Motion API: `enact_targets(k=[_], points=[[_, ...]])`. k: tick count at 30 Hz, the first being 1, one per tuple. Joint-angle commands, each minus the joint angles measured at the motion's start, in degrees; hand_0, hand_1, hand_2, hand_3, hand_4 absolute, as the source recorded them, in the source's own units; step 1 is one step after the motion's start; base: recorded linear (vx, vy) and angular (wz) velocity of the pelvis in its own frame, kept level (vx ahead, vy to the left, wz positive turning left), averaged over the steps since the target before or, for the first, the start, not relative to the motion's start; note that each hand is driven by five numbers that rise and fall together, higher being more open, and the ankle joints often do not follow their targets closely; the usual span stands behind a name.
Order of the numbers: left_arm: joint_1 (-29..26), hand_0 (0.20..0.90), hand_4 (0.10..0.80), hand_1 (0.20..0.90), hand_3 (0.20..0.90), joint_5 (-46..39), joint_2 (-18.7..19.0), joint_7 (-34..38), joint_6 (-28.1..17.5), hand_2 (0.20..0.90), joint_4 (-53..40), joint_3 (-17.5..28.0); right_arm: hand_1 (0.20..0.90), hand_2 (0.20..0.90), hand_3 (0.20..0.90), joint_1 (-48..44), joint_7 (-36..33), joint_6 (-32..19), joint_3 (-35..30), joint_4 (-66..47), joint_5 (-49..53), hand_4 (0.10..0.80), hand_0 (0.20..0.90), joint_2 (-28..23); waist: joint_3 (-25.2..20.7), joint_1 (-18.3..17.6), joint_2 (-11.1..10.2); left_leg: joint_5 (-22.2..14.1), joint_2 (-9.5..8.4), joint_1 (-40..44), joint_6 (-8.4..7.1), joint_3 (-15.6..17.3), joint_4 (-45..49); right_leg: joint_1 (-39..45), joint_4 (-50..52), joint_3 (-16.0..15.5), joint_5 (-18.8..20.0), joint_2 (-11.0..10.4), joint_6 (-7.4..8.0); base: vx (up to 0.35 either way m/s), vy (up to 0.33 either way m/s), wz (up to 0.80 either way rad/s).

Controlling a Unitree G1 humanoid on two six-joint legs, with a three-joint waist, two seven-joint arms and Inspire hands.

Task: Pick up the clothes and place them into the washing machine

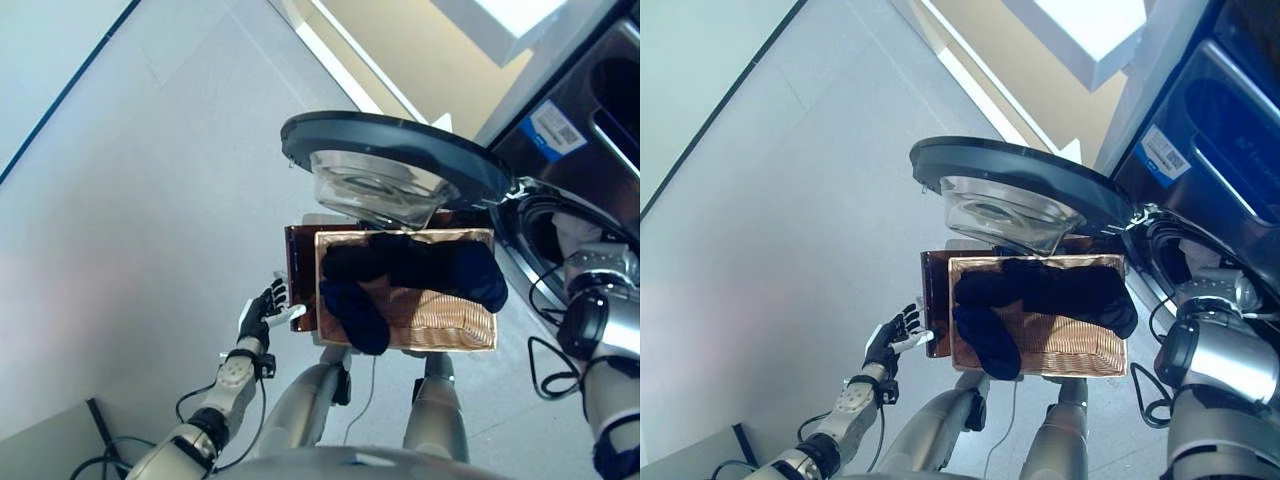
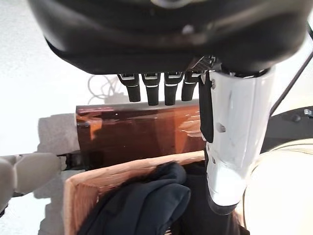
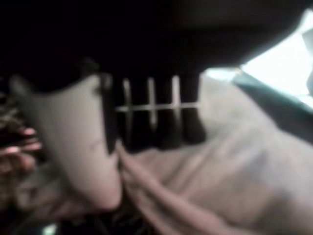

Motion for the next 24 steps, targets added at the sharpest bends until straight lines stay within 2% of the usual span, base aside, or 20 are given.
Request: enact_targets(k=[1,14,20,22,24], points=[[1.56,0.900,0.800,0.900,0.900,-0.96,0.94,0.78,-2.94,0.900,2.26,0.78,0.900,0.900,0.900,-1.11,2.78,-3.90,7.35,-2.14,-0.76,0.800,0.900,-6.68,-7.06,0.80,-1.12,-3.95,-3.57,-1.47,-2.06,1.27,-0.54,-4.53,2.66,-1.01,2.14,1.03,-2.39,0.027,0.013,-0.07],[2.34,0.900,0.800,0.900,0.900,-0.87,1.20,0.94,-2.89,0.900,3.74,1.32,0.900,0.900,0.900,-0.45,1.68,-4.96,7.23,-2.58,-1.88,0.800,0.900,-5.44,-7.44,0.65,-1.67,-4.09,-3.08,-0.79,-1.97,1.67,-0.54,-3.50,1.88,-1.02,2.48,1.41,-2.44,0.003,-0.002,-0.02],[2.18,0.900,0.800,0.900,0.900,-0.57,1.26,0.65,-2.99,0.900,3.56,2.77,0.900,0.900,0.900,3.83,5.37,0.87,13.11,-1.91,-11.51,0.800,0.900,-1.97,-6.79,-0.03,-3.00,-4.10,-2.45,0.30,-1.89,2.11,-0.54,-2.42,2.07,-1.01,2.40,1.99,-2.70,-0.015,-0.034,-0.06],[2.21,0.900,0.800,0.900,0.900,-0.31,1.23,0.42,-2.93,0.900,4.22,4.08,0.900,0.900,0.900,7.42,6.30,3.24,18.06,-3.49,-21.66,0.800,0.900,0.89,-5.94,-0.72,-4.18,-4.39,-1.89,1.37,-1.63,2.48,-0.54,-1.62,2.46,-0.95,2.05,2.48,-2.85,-0.022,-0.050,-0.11],[2.08,0.900,0.800,0.900,0.900,0.04,1.29,0.43,-2.86,0.900,4.52,4.67,0.900,0.900,0.900,8.62,6.85,4.20,19.70,-4.07,-24.91,0.800,0.900,2.05,-5.63,-1.04,-4.50,-4.15,-1.65,1.52,-1.56,2.54,-0.54,-1.58,2.52,-0.95,2.30,2.67,-2.97,-0.022,-0.033,-0.04]])
